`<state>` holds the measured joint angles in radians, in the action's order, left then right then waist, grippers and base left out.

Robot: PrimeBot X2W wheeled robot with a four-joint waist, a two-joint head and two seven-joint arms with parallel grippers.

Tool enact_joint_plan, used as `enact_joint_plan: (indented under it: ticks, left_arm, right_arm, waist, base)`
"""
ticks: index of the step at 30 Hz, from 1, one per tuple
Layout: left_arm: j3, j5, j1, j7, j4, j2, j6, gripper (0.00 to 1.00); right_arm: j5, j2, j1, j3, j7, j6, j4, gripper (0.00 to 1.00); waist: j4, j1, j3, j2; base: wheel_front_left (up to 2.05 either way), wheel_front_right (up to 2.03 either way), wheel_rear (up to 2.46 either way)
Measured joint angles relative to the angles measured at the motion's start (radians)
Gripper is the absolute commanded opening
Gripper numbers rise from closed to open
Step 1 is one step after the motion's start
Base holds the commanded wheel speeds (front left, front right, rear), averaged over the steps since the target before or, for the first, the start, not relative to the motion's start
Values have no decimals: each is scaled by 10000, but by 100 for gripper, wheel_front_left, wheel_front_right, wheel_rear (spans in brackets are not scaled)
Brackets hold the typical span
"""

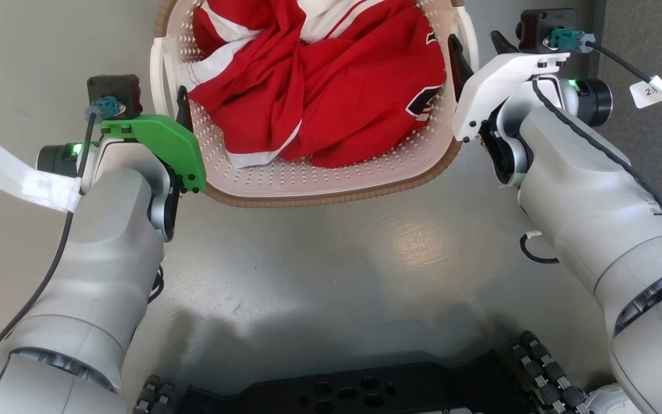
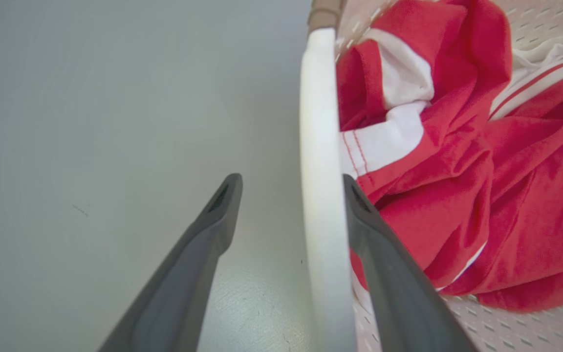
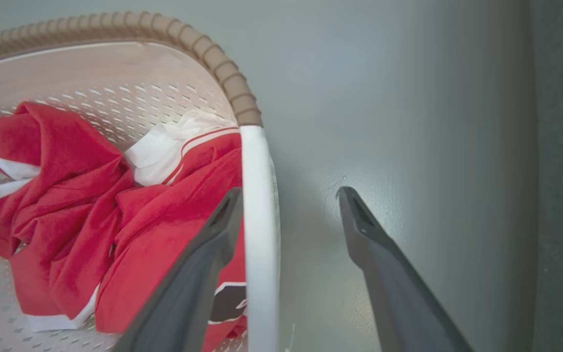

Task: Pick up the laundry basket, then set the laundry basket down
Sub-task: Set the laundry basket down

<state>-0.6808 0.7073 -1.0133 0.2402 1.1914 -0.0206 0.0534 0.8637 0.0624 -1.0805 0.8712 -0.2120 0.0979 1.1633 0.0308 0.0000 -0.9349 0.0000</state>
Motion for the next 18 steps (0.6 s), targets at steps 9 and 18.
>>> enact_joint_plan:
  ticks: [9,18]
  left_arm:
    - [12,0,-10,31,138,0,12,100]
    - [44,0,42,84,194,0,-4,100]
  right_arm:
    - [15,-2,-25,42,-92,2,44,100]
    - [88,-2,-4,61,-259,-2,82,100]
  waist:
    - [37,0,234,0]
    - [60,0,919,0]
  base:
    - [0,0,0]
    - [0,0,0]
